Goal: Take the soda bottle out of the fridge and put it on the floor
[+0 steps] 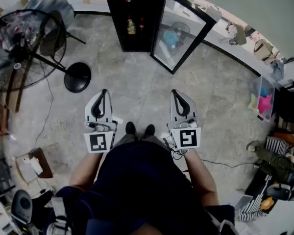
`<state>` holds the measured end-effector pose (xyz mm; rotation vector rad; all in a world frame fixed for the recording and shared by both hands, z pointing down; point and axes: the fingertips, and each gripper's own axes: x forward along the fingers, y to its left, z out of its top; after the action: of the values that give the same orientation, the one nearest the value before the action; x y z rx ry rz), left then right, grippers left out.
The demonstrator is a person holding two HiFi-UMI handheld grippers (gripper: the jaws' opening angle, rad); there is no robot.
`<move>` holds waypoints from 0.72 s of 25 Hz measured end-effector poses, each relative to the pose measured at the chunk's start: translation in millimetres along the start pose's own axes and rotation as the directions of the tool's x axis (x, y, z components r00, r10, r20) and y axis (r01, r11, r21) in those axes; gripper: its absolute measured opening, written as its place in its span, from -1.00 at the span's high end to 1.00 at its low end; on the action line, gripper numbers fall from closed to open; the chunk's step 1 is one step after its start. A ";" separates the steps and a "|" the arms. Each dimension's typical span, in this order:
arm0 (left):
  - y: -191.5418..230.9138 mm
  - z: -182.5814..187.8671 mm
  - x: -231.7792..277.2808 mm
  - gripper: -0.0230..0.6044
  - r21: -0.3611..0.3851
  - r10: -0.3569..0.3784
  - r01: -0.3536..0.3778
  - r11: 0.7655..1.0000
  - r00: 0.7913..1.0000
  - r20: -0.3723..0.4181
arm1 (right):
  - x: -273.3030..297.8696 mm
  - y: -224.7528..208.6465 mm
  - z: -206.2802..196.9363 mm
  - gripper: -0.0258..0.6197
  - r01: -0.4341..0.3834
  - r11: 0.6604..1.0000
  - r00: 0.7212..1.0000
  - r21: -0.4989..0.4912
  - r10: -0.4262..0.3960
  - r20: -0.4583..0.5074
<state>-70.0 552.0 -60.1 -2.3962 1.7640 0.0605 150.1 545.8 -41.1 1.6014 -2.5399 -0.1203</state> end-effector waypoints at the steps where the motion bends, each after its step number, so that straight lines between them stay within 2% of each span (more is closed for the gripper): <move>1: 0.1 -1.3 1.1 0.85 0.000 0.000 0.000 1.000 1.000 -0.004 | 1.5 -1.0 -0.5 0.87 -0.001 1.000 1.000 0.001 0.001 0.000; 12: 3.8 -9.1 2.1 0.85 0.010 0.005 -0.005 1.000 1.000 -0.013 | 7.3 -0.9 -7.4 0.86 -0.012 0.999 1.000 0.035 0.012 0.006; 18: 4.2 -11.5 4.4 0.85 0.011 0.000 0.001 1.000 1.000 -0.015 | 8.9 -1.1 -7.8 0.86 -0.007 1.000 1.000 0.009 0.007 0.013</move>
<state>-73.4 544.8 -49.8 -2.3956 1.7657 0.0324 148.6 537.4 -33.0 1.5997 -2.5594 -0.1197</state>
